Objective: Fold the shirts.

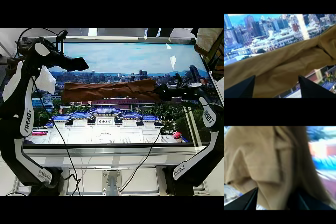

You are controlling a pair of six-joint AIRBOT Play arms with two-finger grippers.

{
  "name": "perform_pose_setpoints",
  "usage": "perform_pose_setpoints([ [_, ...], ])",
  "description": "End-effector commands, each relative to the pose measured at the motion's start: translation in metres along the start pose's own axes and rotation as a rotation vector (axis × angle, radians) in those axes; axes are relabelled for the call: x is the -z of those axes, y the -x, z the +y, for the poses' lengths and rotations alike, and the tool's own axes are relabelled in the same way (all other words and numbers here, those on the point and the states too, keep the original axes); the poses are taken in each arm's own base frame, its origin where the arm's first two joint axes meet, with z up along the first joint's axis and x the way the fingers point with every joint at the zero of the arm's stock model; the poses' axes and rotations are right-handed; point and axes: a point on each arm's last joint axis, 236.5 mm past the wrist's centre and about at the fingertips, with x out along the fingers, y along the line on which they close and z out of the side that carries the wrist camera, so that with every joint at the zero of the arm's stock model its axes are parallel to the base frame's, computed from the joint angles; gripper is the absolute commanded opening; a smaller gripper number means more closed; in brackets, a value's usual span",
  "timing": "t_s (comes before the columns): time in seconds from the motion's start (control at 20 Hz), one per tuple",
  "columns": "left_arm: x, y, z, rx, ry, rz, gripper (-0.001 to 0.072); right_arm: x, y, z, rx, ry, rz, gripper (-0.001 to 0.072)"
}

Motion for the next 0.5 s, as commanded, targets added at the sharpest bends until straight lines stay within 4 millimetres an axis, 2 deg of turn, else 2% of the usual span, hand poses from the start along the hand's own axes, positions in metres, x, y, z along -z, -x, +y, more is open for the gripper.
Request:
perform_pose_setpoints([
  [0.0, 0.011, -0.012, -0.003, 0.008, -0.001, 0.043, 0.0612, -0.003, -0.029, 0.013, 0.036, 0.086, 0.013, 0.0528],
  [0.15, 0.020, -0.028, -0.010, 0.022, -0.008, 0.074, 0.0612, -0.005, -0.053, 0.037, 0.006, 0.130, 0.027, 0.0517],
  [0.2, 0.025, -0.035, -0.012, 0.027, -0.010, 0.088, 0.0607, -0.004, -0.059, 0.042, 0.006, 0.147, 0.030, 0.0442],
  [0.25, 0.030, -0.044, -0.014, 0.032, -0.009, 0.105, 0.0558, -0.005, -0.063, 0.045, 0.011, 0.162, 0.026, 0.0422],
  [0.3, 0.035, -0.053, -0.014, 0.036, -0.008, 0.119, 0.0479, -0.006, -0.066, 0.047, 0.015, 0.175, 0.017, 0.0309],
  [0.35, 0.040, -0.061, -0.013, 0.038, -0.003, 0.131, 0.0382, -0.007, -0.068, 0.048, 0.016, 0.200, 0.014, 0.0166],
  [0.4, 0.043, -0.071, -0.012, 0.041, 0.004, 0.137, 0.0315, -0.007, -0.068, 0.050, 0.011, 0.223, 0.014, 0.0082],
  [0.45, 0.045, -0.080, -0.011, 0.043, 0.012, 0.136, 0.0262, -0.006, -0.068, 0.051, 0.007, 0.223, 0.016, 0.0038],
])
